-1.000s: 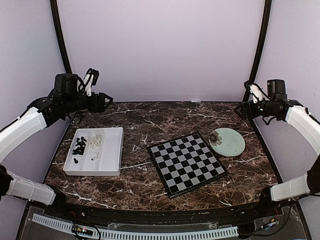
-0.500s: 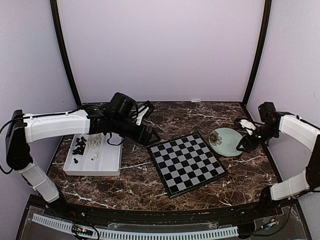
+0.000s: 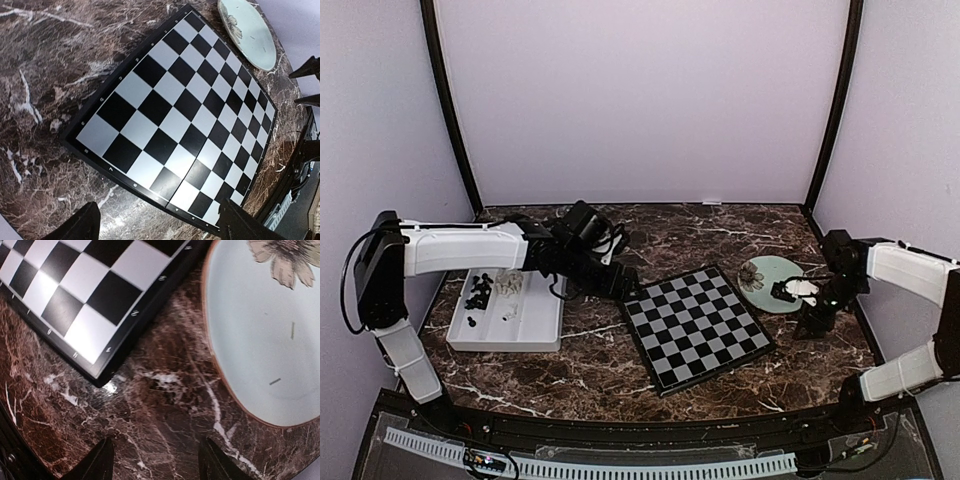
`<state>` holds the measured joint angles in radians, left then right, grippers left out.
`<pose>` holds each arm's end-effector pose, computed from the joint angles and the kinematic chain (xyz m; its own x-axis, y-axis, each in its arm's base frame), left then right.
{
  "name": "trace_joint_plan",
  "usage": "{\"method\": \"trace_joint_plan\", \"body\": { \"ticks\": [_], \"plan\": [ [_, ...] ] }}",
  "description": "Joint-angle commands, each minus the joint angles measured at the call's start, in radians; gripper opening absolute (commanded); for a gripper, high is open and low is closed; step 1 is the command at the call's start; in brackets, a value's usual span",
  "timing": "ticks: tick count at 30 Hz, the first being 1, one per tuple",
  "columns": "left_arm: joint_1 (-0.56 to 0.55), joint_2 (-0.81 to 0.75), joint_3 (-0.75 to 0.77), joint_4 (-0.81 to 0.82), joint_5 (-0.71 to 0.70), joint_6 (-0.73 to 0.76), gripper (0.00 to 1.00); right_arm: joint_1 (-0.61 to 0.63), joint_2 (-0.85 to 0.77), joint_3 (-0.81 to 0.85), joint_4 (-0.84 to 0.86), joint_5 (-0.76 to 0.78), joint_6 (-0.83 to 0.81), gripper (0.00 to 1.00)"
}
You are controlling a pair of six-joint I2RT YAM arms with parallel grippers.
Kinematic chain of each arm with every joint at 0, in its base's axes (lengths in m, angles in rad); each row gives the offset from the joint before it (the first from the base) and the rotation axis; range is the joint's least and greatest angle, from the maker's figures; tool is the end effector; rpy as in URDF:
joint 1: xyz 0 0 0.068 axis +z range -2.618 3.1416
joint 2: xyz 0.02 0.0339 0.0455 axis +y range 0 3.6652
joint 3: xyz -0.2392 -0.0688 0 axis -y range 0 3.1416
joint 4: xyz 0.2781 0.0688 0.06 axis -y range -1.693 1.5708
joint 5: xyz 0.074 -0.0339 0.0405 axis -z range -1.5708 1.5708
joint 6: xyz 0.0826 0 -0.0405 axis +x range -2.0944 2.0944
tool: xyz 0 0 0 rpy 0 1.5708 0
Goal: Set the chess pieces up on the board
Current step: Adjust the chessboard at the center of the board.
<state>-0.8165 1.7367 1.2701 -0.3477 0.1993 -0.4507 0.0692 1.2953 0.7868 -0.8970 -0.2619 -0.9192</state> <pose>0.2902 -0.3327 0.1652 -0.8000 0.2278 -0.5551 0.5098 0.7459 -0.4286 0.2503 0.0388 0.1090 -0.5099 -0.8052 -0.3028 -0.8487 0.5284 0.0240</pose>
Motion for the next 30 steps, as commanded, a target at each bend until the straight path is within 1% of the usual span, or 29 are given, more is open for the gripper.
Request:
{"method": "trace_joint_plan", "body": {
  "ticks": [1, 4, 7, 9, 13, 15, 20, 26, 30],
  "plan": [
    [-0.001, 0.022, 0.016, -0.075, -0.002, -0.107, 0.85, 0.071, -0.043, -0.058, 0.001, 0.075, -0.086, 0.63],
    [-0.001, 0.040, 0.011, -0.066, -0.002, -0.142, 0.85, 0.136, -0.052, -0.117, 0.056, 0.125, -0.091, 0.68],
    [0.000, 0.059, 0.002, -0.057, 0.002, -0.165, 0.85, 0.197, -0.034, -0.157, 0.116, 0.165, -0.079, 0.69],
    [0.004, 0.072, 0.000, -0.050, 0.003, -0.176, 0.85, 0.216, -0.005, -0.159, 0.147, 0.166, -0.064, 0.69],
    [0.030, 0.101, -0.008, -0.036, 0.023, -0.200, 0.85, 0.256, 0.050, -0.157, 0.202, 0.170, -0.042, 0.66],
    [0.046, 0.113, -0.018, -0.001, 0.049, -0.213, 0.85, 0.286, 0.071, -0.161, 0.223, 0.171, -0.031, 0.66],
    [0.070, 0.145, -0.022, 0.039, 0.092, -0.229, 0.84, 0.368, 0.107, -0.166, 0.245, 0.173, 0.002, 0.63],
    [0.071, 0.217, 0.010, 0.058, 0.113, -0.222, 0.84, 0.400, 0.107, -0.164, 0.250, 0.170, 0.022, 0.61],
    [0.077, 0.267, 0.042, 0.082, 0.127, -0.214, 0.83, 0.410, 0.105, -0.164, 0.248, 0.167, 0.035, 0.58]
  ]
}}
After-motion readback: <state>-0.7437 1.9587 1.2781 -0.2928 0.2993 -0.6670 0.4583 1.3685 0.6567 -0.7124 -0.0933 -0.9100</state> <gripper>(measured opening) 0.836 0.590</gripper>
